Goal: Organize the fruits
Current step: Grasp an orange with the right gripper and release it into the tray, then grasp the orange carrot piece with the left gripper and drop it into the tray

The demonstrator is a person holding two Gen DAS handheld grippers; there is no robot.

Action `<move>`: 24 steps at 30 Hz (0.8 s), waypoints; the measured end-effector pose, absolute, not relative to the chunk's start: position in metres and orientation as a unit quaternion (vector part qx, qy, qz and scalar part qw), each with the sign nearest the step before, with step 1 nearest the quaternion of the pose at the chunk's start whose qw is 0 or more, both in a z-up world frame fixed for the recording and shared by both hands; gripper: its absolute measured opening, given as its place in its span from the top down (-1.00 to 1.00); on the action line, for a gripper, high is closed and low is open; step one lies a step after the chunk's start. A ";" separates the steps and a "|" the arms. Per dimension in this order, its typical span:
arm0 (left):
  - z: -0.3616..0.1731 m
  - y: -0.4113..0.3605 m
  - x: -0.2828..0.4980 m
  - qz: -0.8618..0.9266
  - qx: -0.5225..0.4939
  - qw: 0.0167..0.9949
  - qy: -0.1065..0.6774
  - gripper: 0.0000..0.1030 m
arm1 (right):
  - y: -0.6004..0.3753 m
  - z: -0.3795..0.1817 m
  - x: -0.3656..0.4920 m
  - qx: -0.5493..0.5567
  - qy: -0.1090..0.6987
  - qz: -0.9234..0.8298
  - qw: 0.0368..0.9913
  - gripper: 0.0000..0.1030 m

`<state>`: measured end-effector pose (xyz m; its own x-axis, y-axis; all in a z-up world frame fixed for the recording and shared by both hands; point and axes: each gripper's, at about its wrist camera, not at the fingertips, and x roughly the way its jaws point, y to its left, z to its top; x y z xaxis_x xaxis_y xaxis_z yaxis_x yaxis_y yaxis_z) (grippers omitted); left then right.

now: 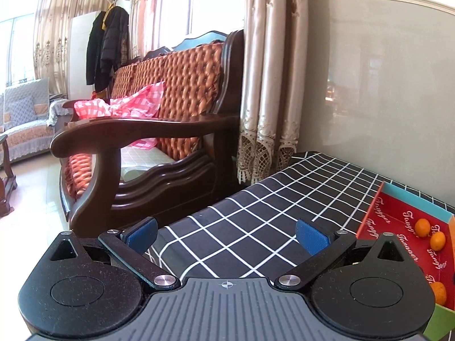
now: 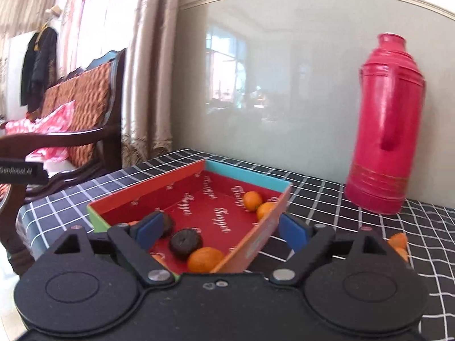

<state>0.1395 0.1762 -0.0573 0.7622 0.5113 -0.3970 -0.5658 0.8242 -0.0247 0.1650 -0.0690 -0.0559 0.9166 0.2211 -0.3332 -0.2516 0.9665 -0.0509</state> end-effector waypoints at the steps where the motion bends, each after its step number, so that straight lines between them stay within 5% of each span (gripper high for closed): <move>1: -0.057 0.172 0.140 0.284 -0.069 0.937 0.189 -0.99 | -0.073 -0.056 0.165 -0.045 0.163 0.106 0.980 -0.69; 8: -0.049 0.121 0.148 0.228 -0.028 0.959 0.166 -0.99 | -0.122 -0.055 0.165 -0.026 0.152 -0.029 0.988 -0.88; 24: -0.058 -0.070 0.176 -0.030 0.091 0.986 0.139 -0.99 | -0.270 -0.081 0.152 0.025 0.203 -0.304 0.931 -0.89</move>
<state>0.1759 -0.0701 -0.0581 0.9593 -0.0337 -0.2804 0.0846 0.9816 0.1713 0.1524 -0.2696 -0.0809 0.7330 -0.5551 -0.3932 0.5754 0.8143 -0.0770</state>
